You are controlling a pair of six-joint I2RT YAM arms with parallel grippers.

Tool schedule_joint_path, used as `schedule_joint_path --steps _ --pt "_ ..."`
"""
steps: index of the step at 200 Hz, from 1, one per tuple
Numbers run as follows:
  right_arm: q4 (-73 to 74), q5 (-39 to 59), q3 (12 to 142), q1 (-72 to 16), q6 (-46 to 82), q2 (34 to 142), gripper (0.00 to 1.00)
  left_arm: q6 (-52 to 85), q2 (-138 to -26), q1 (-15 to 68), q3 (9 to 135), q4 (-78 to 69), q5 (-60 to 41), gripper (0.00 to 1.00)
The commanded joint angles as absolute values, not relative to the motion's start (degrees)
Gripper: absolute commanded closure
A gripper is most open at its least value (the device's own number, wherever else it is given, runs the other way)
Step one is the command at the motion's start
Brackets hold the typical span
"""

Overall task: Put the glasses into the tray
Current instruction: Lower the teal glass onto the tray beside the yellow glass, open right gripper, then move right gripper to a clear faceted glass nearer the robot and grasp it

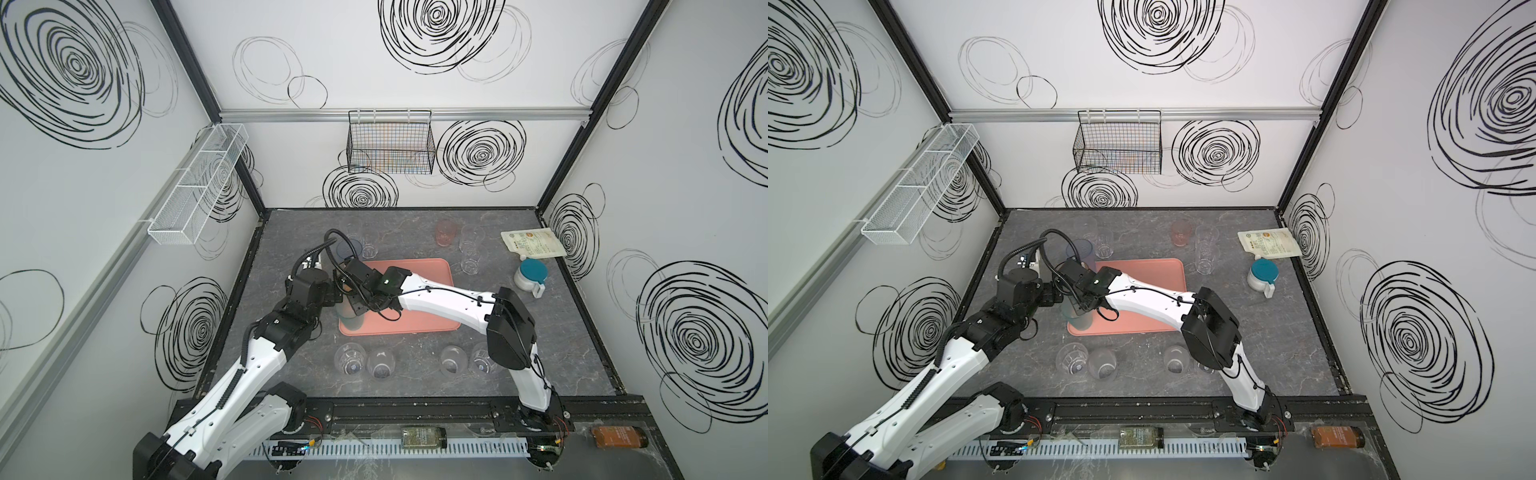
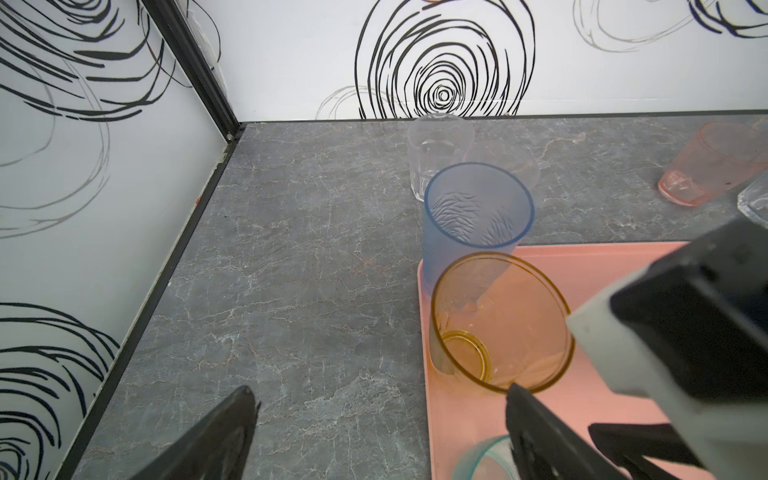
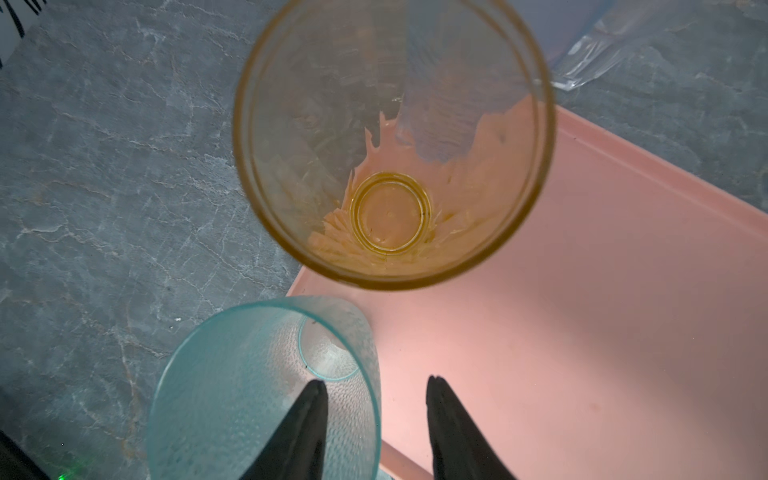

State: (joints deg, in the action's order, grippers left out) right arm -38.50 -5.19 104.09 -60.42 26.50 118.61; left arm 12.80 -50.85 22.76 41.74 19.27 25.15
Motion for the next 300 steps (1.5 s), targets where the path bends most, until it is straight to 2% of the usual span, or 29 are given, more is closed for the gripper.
schedule_joint_path --steps 1,42,79,120,167,199,238,257,275,300 --pt "-38.77 -4.41 104.0 -58.97 25.91 112.22 0.52 10.19 -51.03 22.58 44.74 18.48 25.92 0.04" --pt "-37.48 -0.71 98.51 -55.85 26.55 107.27 0.5 11.48 -52.41 22.21 47.93 18.72 26.0 0.04" --pt "-34.45 3.2 90.92 -51.7 27.77 101.72 0.51 10.31 -55.34 21.5 52.28 18.89 18.0 0.04" --pt "-34.65 4.6 85.0 -50.88 26.44 98.85 0.51 11.07 -58.8 20.76 55.52 18.4 8.38 0.04" --pt "-31.71 7.72 78.51 -51.61 24.14 96.27 0.52 14.19 -62.99 15.81 57.24 16.34 -0.23 0.04" --pt "-33.01 5.77 78.86 -54.4 22.37 97.55 0.52 19.29 -62.47 10.15 54.81 14.18 -6.77 0.04" --pt "-32.09 8.52 80.8 -58.94 19.1 99.32 0.51 26.4 -58.5 3.42 50.33 13.57 -5.8 0.04" --pt "-32.63 10.31 83.47 -61.84 17.68 101.84 0.51 30.26 -56.87 0.6 48.16 14.62 2.02 0.04" --pt "-33.31 9.96 85.84 -64.75 16.21 104.55 0.51 33.11 -56.67 -2.41 47.66 17.11 4.73 0.04" --pt "-34.54 8.53 88.56 -67.26 15.04 107.73 0.51 35.3 -54.25 -3.87 45.45 16.57 3.82 0.04"
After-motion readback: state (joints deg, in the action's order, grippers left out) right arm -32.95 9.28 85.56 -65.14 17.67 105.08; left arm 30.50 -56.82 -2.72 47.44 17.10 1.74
